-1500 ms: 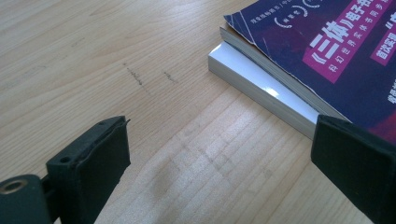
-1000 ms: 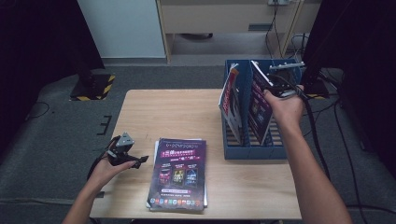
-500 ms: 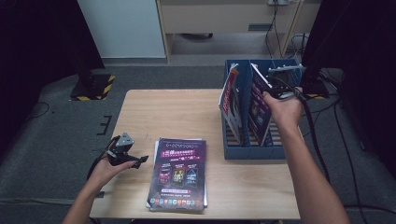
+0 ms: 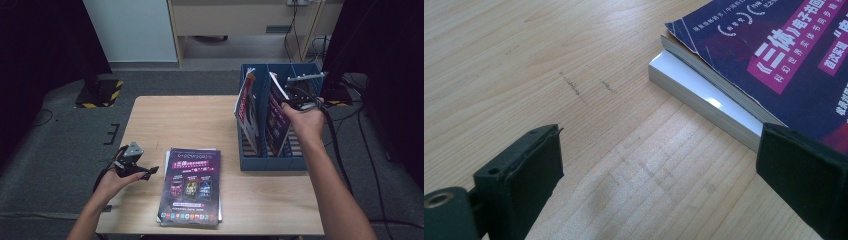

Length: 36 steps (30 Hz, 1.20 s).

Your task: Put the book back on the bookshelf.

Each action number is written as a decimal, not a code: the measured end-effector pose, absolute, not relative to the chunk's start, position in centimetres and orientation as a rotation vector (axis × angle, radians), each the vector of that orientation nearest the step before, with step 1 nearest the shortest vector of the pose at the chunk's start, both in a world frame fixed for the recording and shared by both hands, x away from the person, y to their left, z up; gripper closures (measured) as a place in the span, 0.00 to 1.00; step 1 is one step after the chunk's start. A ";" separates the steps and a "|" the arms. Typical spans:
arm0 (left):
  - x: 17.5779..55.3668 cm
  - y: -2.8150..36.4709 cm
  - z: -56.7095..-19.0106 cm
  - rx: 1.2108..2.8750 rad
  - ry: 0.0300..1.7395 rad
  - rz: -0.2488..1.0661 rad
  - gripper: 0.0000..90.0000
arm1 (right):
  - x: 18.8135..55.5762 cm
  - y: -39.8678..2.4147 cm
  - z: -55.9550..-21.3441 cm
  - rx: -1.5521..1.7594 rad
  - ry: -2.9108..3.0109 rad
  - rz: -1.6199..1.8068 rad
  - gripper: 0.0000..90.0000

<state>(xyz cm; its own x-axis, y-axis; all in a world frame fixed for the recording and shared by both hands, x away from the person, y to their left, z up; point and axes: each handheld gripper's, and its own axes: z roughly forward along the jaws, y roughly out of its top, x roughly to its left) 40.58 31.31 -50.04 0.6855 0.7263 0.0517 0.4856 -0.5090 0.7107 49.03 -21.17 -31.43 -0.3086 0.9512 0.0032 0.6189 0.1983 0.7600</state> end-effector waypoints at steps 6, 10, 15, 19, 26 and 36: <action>40.5 31.2 -49.9 2.212 0.920 0.454 0.05 | 48.9 -21.1 -31.2 1.461 2.036 0.917 0.89; 40.5 31.4 -49.9 2.206 0.925 0.456 0.05 | 49.1 -20.8 -30.9 1.462 2.069 0.903 0.87; 40.5 31.4 -50.0 2.204 0.927 0.453 0.05 | 49.6 -20.8 -30.6 1.471 2.108 0.881 0.86; 40.5 31.3 -50.1 2.212 0.925 0.453 0.05 | 49.9 -20.9 -30.2 1.477 2.124 0.873 0.85; 40.6 31.4 -50.0 2.206 0.929 0.456 0.05 | 50.6 -20.9 -29.7 1.485 2.129 0.875 0.84; 40.5 31.4 -50.0 2.207 0.928 0.454 0.05 | 51.2 -20.5 -29.5 1.488 2.156 0.855 0.87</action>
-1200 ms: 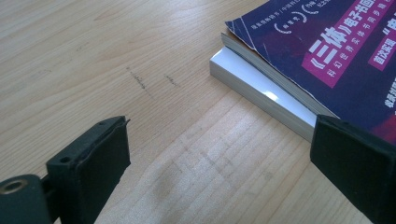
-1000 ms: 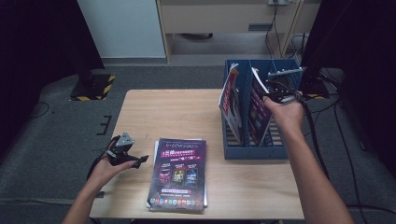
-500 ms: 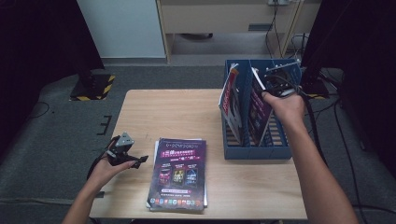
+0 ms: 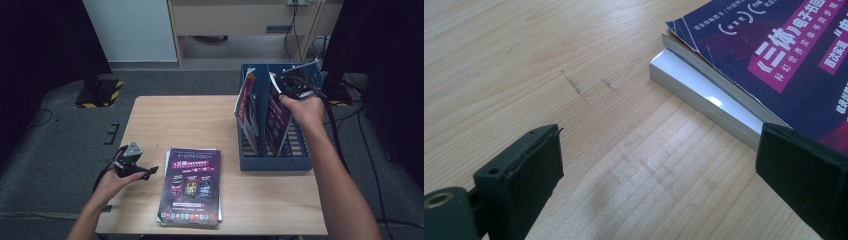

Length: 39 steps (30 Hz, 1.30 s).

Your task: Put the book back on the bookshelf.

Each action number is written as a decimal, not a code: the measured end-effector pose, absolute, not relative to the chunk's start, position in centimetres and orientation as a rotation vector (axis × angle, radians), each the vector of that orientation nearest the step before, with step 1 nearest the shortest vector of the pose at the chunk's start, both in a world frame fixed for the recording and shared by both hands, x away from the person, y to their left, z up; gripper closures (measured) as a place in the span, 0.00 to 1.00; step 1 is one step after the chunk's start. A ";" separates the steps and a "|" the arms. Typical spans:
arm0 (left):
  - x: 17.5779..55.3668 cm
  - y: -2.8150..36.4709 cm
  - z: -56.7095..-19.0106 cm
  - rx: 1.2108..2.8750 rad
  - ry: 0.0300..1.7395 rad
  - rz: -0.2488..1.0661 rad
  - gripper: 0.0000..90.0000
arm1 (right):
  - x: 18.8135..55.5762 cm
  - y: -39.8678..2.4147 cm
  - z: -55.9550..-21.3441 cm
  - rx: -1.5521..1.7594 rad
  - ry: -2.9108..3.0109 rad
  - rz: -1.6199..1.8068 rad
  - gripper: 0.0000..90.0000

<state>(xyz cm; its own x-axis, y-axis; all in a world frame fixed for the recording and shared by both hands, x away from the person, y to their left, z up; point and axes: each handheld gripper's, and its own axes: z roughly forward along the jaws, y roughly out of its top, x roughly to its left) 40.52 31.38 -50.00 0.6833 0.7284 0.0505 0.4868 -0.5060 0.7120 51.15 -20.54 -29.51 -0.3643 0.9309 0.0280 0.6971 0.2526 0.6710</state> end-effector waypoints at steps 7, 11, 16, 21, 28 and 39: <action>40.5 31.4 -49.9 2.204 0.928 0.458 0.05 | 51.3 -20.4 -29.6 1.494 2.156 0.856 0.85; 40.5 31.4 -49.9 2.208 0.926 0.458 0.05 | 51.3 -20.2 -29.6 1.489 2.160 0.847 0.90; 40.5 31.4 -49.8 2.201 0.927 0.461 0.05 | 51.2 -20.4 -29.6 1.487 2.141 0.825 0.92; 40.5 31.5 -49.8 2.199 0.928 0.463 0.05 | 51.0 -20.5 -29.7 1.497 2.097 0.825 0.92; 40.5 31.6 -49.8 2.199 0.931 0.464 0.05 | 51.0 -20.5 -29.7 1.495 2.046 0.836 0.92; 40.6 31.6 -49.8 2.201 0.931 0.464 0.05 | 51.3 -20.2 -30.0 1.518 1.996 0.845 0.92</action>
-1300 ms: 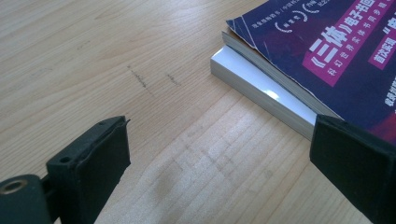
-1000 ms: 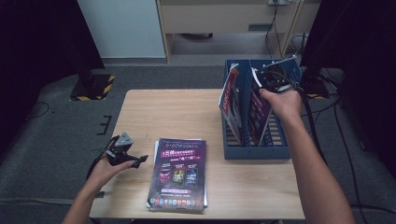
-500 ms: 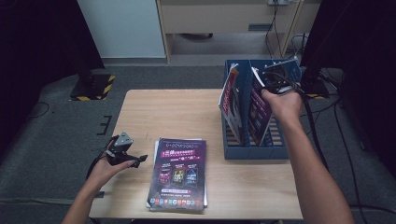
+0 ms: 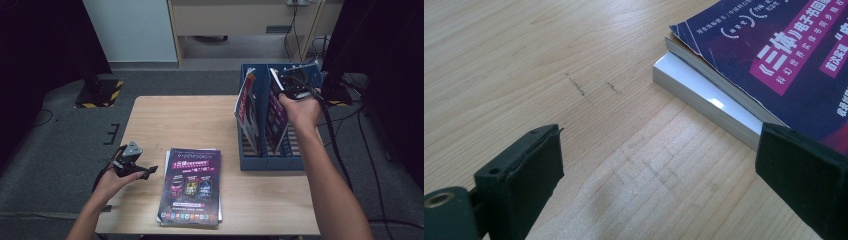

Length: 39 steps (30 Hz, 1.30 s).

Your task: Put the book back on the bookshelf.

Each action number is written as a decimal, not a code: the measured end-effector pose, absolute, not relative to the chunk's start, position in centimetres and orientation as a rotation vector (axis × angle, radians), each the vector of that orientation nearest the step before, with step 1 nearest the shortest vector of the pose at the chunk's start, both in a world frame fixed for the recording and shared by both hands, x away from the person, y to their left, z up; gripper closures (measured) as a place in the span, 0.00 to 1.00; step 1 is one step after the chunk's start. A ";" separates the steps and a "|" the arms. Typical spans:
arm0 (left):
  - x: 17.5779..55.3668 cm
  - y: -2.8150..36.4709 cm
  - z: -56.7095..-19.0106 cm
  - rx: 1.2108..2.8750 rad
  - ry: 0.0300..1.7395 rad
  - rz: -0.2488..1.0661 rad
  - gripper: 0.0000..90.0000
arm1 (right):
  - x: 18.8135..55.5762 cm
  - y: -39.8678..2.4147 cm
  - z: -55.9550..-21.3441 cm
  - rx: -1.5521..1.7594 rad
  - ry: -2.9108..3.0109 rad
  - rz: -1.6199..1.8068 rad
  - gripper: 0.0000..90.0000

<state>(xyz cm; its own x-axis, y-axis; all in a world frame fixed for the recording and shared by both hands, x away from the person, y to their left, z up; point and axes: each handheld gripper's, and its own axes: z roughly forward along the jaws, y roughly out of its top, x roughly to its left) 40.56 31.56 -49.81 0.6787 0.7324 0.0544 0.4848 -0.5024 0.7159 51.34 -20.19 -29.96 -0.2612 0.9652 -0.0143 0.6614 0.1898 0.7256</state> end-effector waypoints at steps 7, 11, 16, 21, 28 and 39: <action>40.6 31.5 -49.8 2.202 0.927 0.465 0.05 | 51.4 -19.8 -29.9 1.534 2.001 0.852 0.92; 40.5 31.5 -49.8 2.202 0.928 0.465 0.05 | 51.5 -19.7 -29.8 1.540 2.009 0.888 0.87; 40.5 31.4 -49.8 2.205 0.924 0.465 0.05 | 51.6 -19.4 -29.4 1.526 2.033 0.899 0.84; 40.5 31.3 -49.7 2.205 0.923 0.467 0.05 | 51.5 -19.2 -29.5 1.515 2.054 0.911 0.79; 40.5 31.4 -49.7 2.202 0.924 0.471 0.05 | 51.4 -19.1 -29.5 1.490 2.043 0.941 0.63; 40.1 31.1 -49.7 2.220 0.906 0.492 0.05 | 50.0 -19.6 -28.6 1.398 2.014 1.034 0.36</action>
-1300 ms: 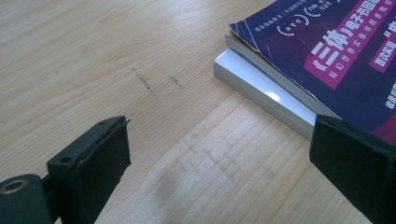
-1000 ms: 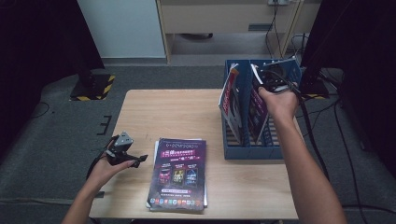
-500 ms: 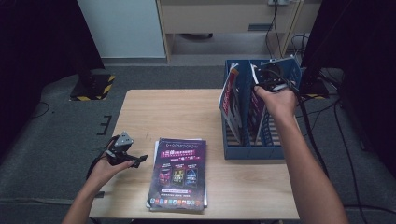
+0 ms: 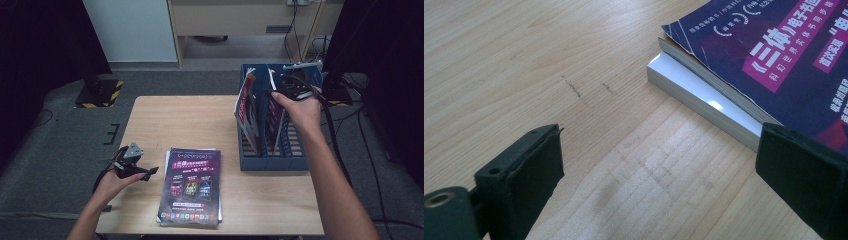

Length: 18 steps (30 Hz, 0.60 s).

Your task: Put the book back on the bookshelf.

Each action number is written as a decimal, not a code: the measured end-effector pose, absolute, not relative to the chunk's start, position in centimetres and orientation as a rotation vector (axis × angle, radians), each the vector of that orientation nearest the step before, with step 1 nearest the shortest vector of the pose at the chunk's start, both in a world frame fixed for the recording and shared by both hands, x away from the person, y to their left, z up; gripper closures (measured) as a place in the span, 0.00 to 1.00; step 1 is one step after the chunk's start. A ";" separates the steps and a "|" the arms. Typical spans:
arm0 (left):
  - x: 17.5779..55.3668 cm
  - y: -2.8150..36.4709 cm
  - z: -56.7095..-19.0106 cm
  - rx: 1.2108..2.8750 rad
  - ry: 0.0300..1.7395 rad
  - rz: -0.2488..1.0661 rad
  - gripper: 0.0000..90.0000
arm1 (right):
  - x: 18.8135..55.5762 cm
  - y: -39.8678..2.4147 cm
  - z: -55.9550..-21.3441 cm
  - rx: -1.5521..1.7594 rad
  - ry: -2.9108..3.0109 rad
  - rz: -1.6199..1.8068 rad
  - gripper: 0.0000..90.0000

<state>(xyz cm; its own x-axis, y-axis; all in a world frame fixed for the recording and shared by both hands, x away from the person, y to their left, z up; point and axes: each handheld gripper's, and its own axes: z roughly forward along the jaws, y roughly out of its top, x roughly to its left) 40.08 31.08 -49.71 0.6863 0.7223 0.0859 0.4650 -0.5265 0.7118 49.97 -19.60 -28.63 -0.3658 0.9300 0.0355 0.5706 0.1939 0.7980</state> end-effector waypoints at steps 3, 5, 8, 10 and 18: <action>40.0 30.9 -49.7 2.228 0.899 0.504 0.05 | 49.1 -19.9 -28.4 1.352 2.027 1.067 0.30; 39.9 30.8 -49.7 2.228 0.900 0.512 0.05 | 48.5 -20.0 -28.4 1.342 2.037 1.089 0.27; 39.7 30.8 -49.7 2.228 0.895 0.516 0.05 | 47.4 -20.3 -28.5 1.324 2.021 1.112 0.20; 39.6 30.7 -49.7 2.233 0.893 0.523 0.05 | 46.6 -20.6 -28.6 1.318 2.005 1.114 0.17; 39.6 30.4 -49.9 2.243 0.892 0.533 0.06 | 43.9 -22.0 -30.5 1.316 1.969 1.138 0.10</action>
